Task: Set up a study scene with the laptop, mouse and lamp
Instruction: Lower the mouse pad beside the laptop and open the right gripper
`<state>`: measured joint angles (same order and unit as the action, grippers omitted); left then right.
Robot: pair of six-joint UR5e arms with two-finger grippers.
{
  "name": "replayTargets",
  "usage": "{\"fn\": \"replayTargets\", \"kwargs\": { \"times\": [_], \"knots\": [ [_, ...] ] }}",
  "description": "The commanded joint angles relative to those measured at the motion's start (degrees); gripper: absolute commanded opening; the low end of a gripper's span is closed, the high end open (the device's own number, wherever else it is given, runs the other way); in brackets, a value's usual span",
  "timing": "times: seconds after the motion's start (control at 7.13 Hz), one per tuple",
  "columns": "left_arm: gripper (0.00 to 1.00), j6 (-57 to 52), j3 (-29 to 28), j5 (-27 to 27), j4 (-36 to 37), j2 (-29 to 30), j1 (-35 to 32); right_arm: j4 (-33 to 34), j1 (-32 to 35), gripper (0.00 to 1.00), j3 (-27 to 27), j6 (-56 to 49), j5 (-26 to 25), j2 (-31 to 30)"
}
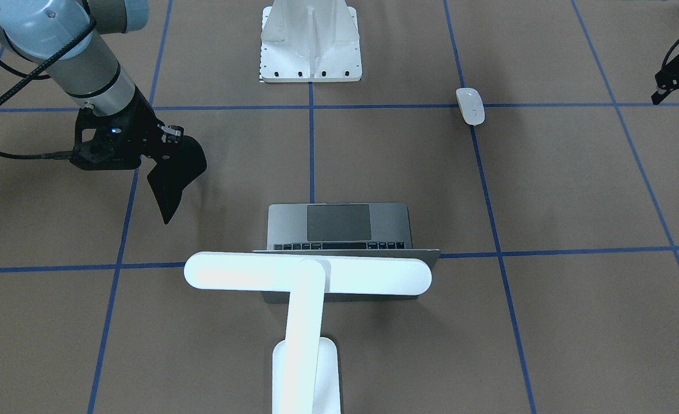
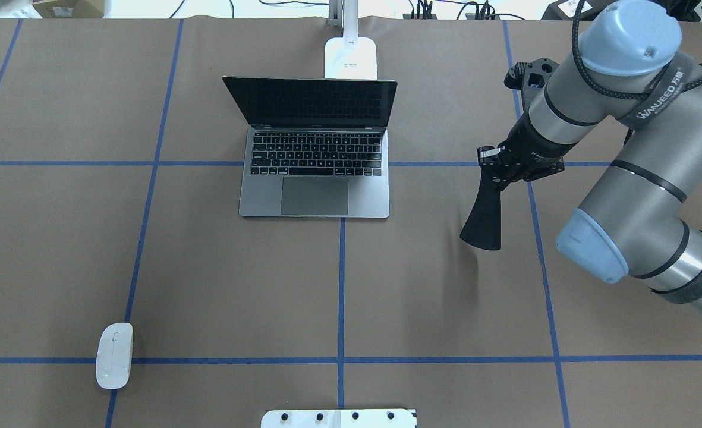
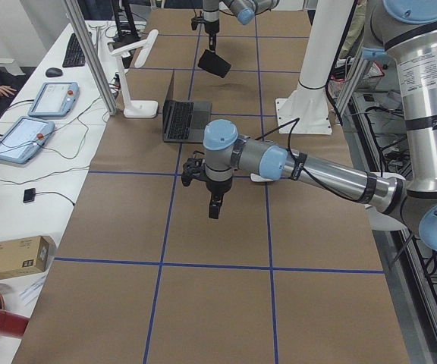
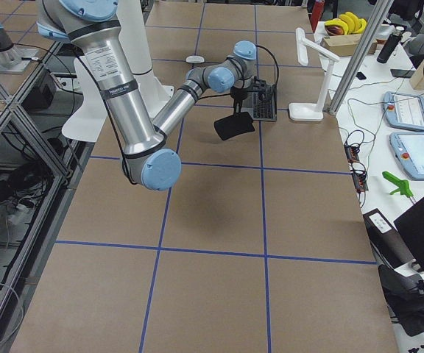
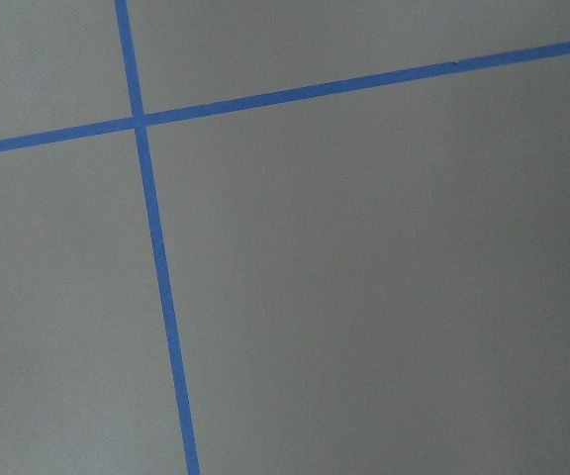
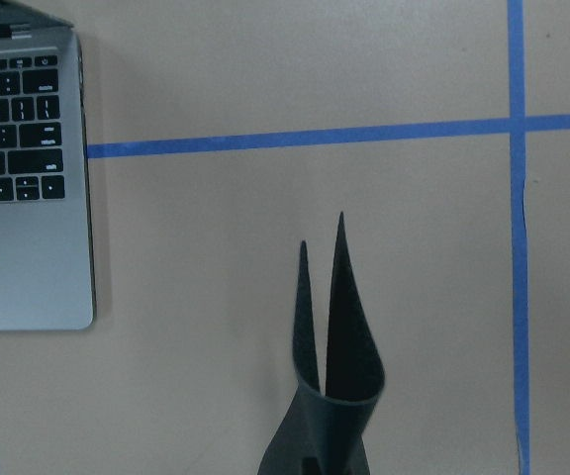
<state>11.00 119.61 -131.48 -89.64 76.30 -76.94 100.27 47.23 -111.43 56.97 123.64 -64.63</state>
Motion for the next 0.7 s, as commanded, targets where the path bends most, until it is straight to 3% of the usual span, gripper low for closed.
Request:
{"fn": "replayTargets", "kwargs": {
  "times": [0.0, 0.56],
  "knots": [
    [1.00, 0.0, 0.1, 0.0, 0.0, 0.0, 0.0, 0.5, 1.3, 0.00, 1.1, -0.1, -0.9, 1.8],
    [1.00, 0.0, 0.0, 0.0, 0.0, 0.1, -0.3, 2.4, 2.3, 0.00, 3.6, -0.2, -1.9, 6.7]
  ]
}}
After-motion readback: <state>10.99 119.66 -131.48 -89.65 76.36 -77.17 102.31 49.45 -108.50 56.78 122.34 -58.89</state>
